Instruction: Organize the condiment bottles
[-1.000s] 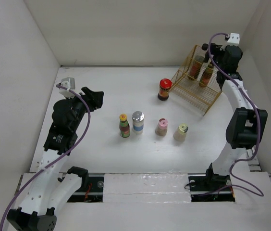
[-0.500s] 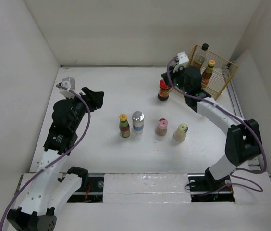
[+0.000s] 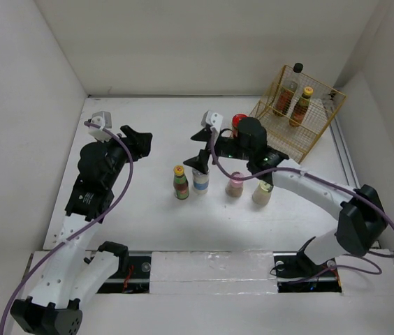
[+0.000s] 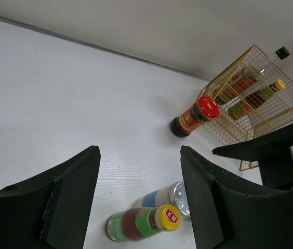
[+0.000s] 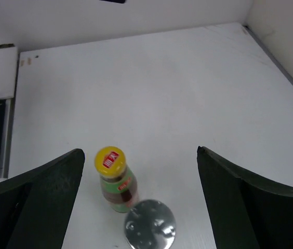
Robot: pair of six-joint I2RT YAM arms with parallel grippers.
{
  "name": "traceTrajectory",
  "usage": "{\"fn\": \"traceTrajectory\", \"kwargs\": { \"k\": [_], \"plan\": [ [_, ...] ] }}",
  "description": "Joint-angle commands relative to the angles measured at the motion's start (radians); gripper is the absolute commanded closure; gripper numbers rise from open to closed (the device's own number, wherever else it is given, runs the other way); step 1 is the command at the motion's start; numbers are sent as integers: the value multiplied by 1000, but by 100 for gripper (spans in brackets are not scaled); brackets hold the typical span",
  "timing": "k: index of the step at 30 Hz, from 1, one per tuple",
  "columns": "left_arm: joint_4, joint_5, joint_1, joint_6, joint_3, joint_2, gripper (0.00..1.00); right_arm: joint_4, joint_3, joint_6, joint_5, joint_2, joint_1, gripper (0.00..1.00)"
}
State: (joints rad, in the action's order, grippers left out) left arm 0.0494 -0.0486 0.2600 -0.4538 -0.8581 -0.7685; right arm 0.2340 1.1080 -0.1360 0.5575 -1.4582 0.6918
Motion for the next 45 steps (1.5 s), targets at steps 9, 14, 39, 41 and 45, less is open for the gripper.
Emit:
{"fn": "traceTrajectory", "kwargs": {
  "k": [9,14,39,41,45],
  "plan": [
    [-37,-2,-5,-3,2,20,41,-108,121,-100,79,-177,118,3],
    [-37,-11,-5,-3,2,21,41,-87,165,-88,58,-260,118,4],
    [-46,-17,-5,-3,13,41,41,337,231,297,-62,58,-159,91],
    [-46,-17,-5,-3,13,54,41,286,242,297,-114,88,-213,92],
    [-37,-17,-5,-3,13,54,41,122,285,288,-273,153,-363,92]
  ]
}}
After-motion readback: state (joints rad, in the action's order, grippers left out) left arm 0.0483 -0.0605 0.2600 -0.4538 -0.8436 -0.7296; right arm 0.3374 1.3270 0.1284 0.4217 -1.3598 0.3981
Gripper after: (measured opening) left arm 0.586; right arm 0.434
